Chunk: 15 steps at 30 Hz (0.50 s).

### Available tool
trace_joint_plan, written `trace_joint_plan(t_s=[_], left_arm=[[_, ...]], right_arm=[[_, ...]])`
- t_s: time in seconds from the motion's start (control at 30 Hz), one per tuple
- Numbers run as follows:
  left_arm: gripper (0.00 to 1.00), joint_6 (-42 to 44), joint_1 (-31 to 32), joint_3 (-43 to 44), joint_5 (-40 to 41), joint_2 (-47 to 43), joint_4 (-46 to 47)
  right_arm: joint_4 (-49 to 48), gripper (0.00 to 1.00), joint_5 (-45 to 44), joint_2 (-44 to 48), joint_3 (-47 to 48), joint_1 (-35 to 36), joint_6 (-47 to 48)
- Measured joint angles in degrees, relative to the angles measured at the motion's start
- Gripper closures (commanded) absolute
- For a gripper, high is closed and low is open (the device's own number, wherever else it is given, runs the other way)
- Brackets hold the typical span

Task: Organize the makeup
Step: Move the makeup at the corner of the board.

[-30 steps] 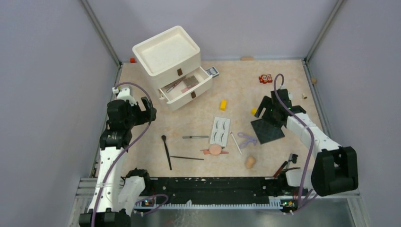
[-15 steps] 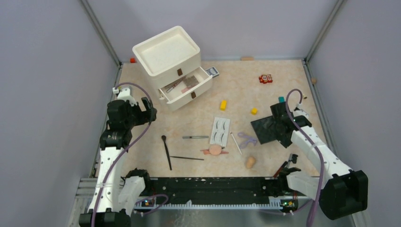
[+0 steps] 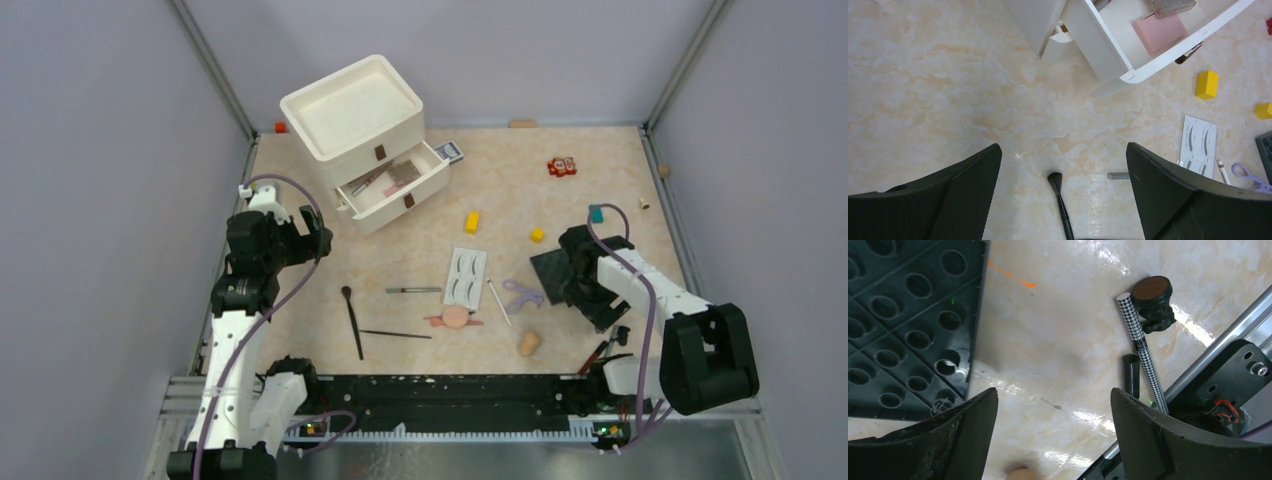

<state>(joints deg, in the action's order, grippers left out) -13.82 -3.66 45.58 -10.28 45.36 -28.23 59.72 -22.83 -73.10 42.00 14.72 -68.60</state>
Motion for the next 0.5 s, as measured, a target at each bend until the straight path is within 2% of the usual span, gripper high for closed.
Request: trace_joint_plan(t_s=[0.5], left_arm=[[0.01,-0.02,0.00,-0.09,-0.44,0.02,0.00]], right_arm=[[-0.55,0.21,3.48,2.23,-5.22,-3.39,1.25]])
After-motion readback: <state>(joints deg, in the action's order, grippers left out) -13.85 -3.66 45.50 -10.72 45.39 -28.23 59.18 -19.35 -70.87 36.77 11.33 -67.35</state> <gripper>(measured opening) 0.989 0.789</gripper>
